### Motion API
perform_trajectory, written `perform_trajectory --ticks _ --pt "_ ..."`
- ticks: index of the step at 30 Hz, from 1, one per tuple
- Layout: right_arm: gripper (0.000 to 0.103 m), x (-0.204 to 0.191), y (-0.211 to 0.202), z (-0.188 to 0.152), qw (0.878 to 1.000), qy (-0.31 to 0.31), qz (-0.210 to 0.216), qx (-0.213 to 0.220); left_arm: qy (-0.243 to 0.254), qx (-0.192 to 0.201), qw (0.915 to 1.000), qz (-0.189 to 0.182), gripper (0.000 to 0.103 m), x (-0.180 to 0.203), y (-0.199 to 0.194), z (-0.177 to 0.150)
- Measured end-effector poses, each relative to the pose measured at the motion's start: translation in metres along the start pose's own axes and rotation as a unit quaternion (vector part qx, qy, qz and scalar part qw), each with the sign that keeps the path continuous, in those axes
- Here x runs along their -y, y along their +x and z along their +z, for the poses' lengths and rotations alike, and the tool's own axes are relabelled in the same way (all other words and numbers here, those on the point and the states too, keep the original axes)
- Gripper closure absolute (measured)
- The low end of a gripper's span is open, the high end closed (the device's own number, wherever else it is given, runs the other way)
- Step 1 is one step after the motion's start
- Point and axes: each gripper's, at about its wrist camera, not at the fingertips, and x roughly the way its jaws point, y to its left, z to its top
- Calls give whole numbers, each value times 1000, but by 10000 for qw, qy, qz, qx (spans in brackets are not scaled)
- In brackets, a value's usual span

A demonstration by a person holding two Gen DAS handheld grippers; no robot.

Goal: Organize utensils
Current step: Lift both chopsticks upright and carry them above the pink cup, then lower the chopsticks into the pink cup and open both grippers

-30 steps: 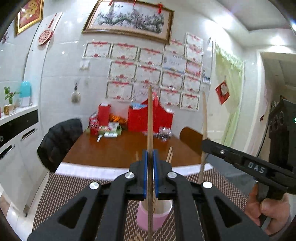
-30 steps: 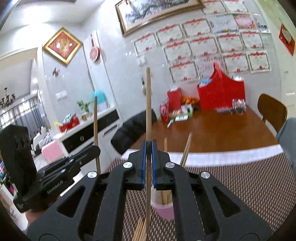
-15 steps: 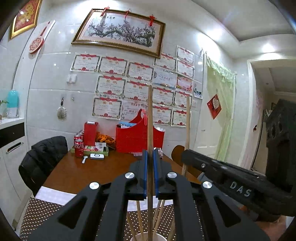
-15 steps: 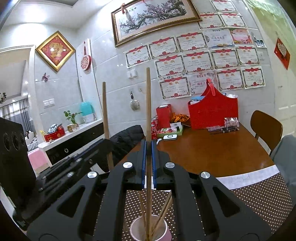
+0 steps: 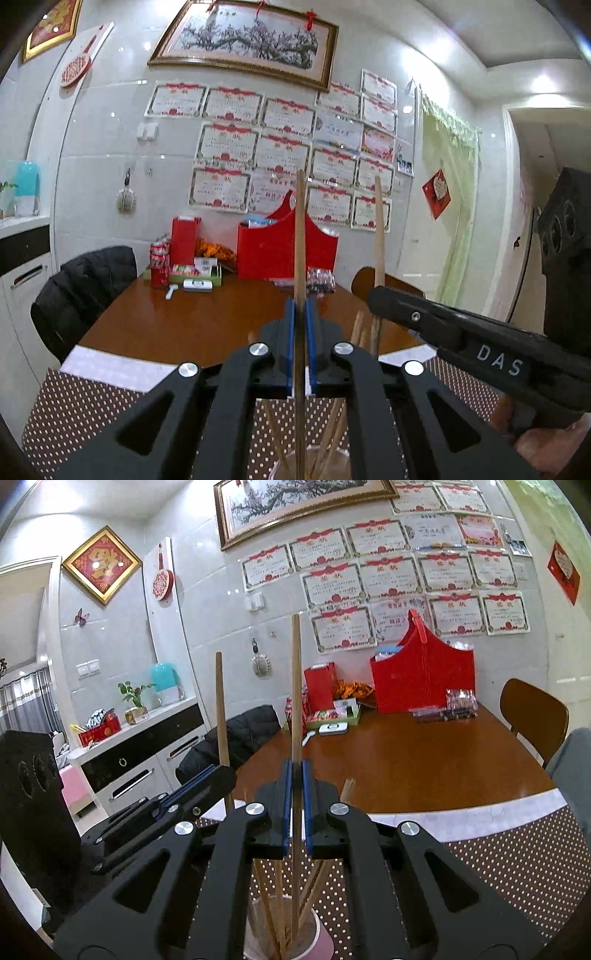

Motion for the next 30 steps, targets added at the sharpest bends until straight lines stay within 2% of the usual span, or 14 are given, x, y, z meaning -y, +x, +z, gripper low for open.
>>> perform_trajectory --ticks 2,3,4,5,6,7,8,10,13,24,30 --pt "96 5 5 -8 9998 102 -7 -174 -2 -111 9999 31 96 -2 2 -8" --pt "95 7 6 -10 9996 139 -36 -252 34 -205 9998 28 92 -2 3 -13" --pt "84 10 6 -12 9993 185 -90 -303 64 -249 9997 51 67 -1 3 -16" --pt "71 13 4 -14 9991 241 -135 -314 102 -225 9996 157 50 0 -2 -19" --pt "22 17 -1 -15 9990 334 -160 -242 124 -112 9995 266 26 0 -8 -21" --pt "5 20 -8 -15 9989 391 -200 -134 153 70 9991 397 19 0 -16 -22" --pt "5 21 -12 -15 9988 395 -245 -118 198 233 9983 498 18 0 -25 -22" --pt "5 27 -18 -13 9983 459 -314 -172 199 236 9976 615 13 -1 -34 -20" --pt "5 36 -28 -13 9967 636 -438 -245 110 172 9965 815 12 -6 -48 -16" --pt "5 32 -73 -19 9965 645 -423 -330 136 -428 9871 1536 11 -6 -105 -11" --pt "5 23 -97 -28 9965 542 -373 -519 44 -587 9843 1664 11 -6 -143 -16"
